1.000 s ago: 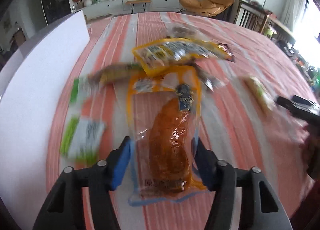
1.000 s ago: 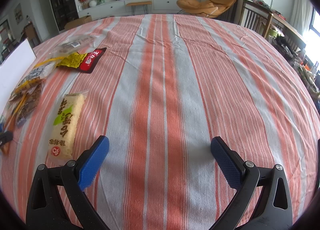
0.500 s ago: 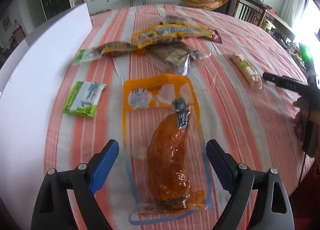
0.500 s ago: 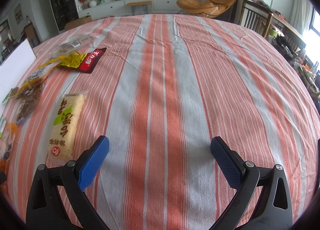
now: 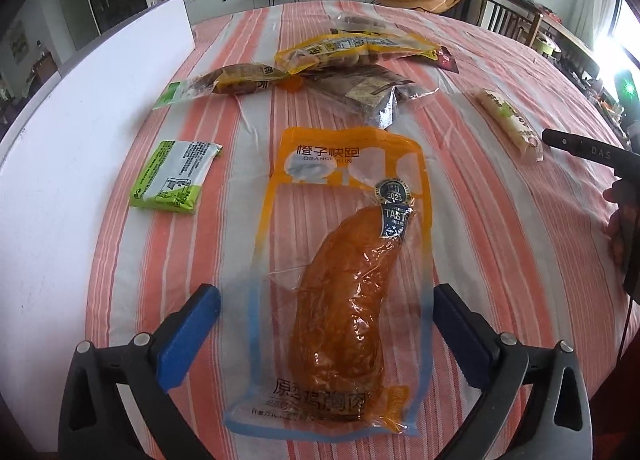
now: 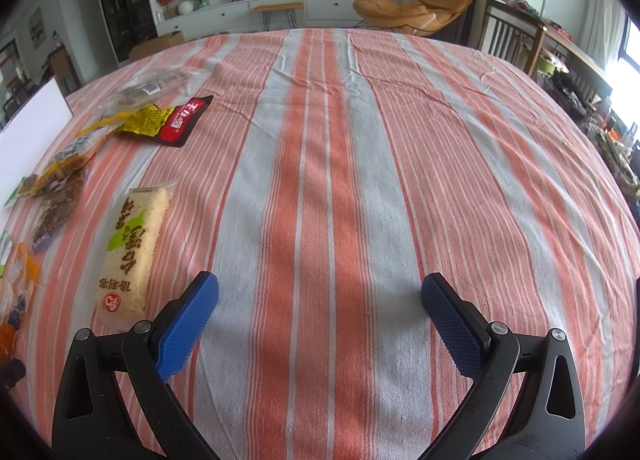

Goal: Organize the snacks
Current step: 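Grasp the orange chicken-breast pack with the left gripper while the right gripper approaches the cream bread pack, then carry both packs into the white box and open both grippers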

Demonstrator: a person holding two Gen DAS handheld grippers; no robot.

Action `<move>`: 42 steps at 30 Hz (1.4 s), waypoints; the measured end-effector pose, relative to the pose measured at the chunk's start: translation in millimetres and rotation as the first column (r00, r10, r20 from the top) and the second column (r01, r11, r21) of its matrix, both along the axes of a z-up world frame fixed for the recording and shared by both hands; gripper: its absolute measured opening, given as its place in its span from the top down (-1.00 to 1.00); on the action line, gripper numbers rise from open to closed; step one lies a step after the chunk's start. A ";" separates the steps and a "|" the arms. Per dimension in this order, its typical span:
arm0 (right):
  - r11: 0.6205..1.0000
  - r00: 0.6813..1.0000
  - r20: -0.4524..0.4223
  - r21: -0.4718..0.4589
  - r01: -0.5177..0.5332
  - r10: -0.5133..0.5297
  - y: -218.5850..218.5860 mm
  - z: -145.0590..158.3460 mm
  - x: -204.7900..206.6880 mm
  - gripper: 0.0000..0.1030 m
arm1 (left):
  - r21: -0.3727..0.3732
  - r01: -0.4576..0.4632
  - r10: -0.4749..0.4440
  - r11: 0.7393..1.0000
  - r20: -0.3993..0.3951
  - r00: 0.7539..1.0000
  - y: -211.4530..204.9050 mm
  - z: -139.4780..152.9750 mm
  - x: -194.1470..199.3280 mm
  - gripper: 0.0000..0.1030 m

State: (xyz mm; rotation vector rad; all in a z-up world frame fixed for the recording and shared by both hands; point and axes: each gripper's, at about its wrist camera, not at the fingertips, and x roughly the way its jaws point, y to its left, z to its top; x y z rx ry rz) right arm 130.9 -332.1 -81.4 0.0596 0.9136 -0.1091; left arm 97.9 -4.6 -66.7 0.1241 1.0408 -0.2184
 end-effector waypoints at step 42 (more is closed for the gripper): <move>0.834 0.922 0.034 0.414 -0.364 0.385 169.9 149.6 4.0 0.44 | -0.590 -0.158 0.304 0.792 0.156 0.940 174.9 139.0 -34.8 0.33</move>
